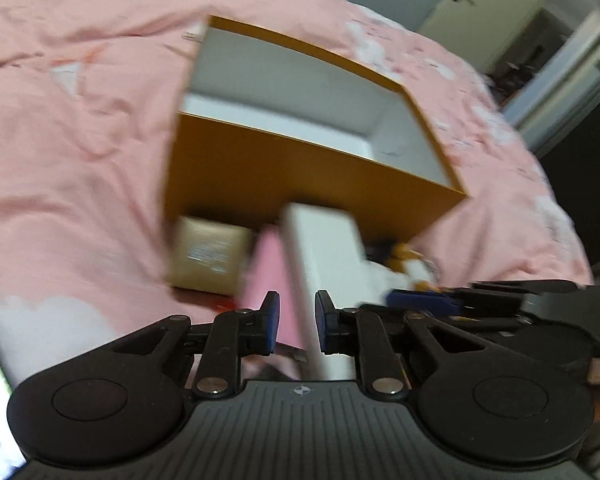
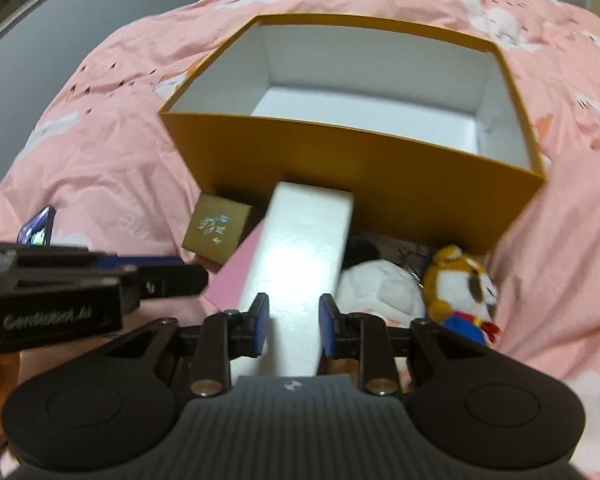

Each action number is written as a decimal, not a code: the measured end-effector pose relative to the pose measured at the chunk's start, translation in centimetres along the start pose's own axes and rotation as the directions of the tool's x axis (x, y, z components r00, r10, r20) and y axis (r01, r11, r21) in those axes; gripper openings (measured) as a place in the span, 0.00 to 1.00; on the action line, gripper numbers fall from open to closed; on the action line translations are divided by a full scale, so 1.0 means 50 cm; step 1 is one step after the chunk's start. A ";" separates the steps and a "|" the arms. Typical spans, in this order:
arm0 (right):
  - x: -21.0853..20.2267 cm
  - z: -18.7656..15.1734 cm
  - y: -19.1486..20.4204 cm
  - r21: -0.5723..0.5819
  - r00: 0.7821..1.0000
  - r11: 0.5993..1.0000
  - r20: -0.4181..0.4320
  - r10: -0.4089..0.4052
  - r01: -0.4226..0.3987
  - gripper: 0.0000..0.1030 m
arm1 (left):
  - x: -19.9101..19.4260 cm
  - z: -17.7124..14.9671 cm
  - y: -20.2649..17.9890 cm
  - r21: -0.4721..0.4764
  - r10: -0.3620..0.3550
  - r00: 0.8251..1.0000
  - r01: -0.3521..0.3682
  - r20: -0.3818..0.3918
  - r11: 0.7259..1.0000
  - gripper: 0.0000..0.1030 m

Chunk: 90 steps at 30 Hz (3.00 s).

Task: Organize objects
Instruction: 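Grasp the white rectangular box with the right gripper and lift it, then grasp the small gold box with the left gripper while the right gripper holds the white box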

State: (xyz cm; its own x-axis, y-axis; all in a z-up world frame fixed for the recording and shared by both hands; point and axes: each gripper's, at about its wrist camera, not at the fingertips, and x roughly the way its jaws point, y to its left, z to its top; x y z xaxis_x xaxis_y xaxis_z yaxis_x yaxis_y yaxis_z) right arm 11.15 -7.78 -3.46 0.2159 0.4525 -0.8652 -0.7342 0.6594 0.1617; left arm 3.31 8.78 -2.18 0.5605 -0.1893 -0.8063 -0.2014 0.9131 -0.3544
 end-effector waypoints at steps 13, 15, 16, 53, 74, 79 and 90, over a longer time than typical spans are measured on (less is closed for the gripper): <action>0.108 0.020 0.089 -0.226 0.975 0.955 -0.062 -0.212 0.193 0.69 | 0.020 -0.002 0.043 -0.005 0.098 0.995 -0.098 -0.004 0.995 0.21; 0.125 0.016 0.089 -0.243 0.969 0.947 -0.077 -0.236 0.211 0.70 | 0.020 -0.002 0.044 -0.003 0.092 0.996 -0.092 -0.004 0.996 0.21; 0.130 0.016 0.084 -0.234 0.969 0.950 -0.083 -0.234 0.209 0.72 | 0.019 -0.002 0.044 -0.001 0.091 0.996 -0.091 -0.004 0.996 0.21; 0.051 0.047 -0.081 0.092 0.993 0.996 -0.114 0.005 0.006 0.40 | 0.101 0.047 0.067 0.106 0.134 0.988 -0.126 -0.073 0.986 0.62; 0.067 0.044 -0.173 0.279 0.974 0.946 -0.109 0.200 -0.164 0.34 | 0.164 0.068 0.069 0.068 0.177 0.982 -0.172 -0.067 0.983 0.68; 0.091 0.035 -0.186 0.350 0.958 0.910 -0.091 0.270 -0.223 0.32 | 0.168 0.060 0.054 0.133 0.208 0.977 -0.199 -0.054 0.971 0.69; 0.037 0.026 -0.163 0.305 0.966 0.919 0.009 0.258 -0.248 0.31 | 0.105 0.027 0.036 0.138 0.215 0.976 -0.218 0.033 0.966 0.66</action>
State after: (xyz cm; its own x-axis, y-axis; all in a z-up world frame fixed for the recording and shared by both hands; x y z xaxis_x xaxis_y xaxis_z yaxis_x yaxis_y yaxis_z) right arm 18.37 -11.50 -5.77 0.0251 0.6125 -0.7900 -0.5323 0.6771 0.5081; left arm 6.97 9.92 -6.43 0.5298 0.0237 -0.8478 -0.2061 0.9732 -0.1015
